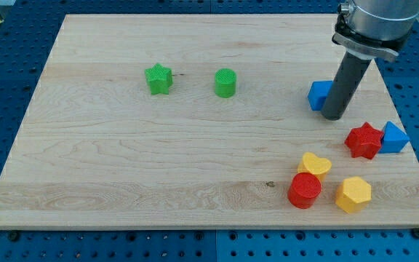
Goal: Push the blue cube towards the green circle
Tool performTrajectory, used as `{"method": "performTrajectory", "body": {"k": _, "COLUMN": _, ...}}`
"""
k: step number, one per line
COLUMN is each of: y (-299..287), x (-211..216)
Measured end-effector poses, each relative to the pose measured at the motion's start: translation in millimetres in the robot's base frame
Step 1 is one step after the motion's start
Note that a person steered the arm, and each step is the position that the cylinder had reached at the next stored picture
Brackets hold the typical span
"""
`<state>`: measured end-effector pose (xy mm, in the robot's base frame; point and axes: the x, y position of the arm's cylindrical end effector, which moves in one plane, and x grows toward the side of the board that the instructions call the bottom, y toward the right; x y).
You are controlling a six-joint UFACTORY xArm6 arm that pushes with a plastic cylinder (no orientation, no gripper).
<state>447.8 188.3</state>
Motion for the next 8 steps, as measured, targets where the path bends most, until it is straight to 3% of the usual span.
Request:
{"method": "performTrajectory", "body": {"k": 5, "y": -12, "x": -21}}
{"method": "performTrajectory", "body": {"k": 8, "y": 39, "x": -38}}
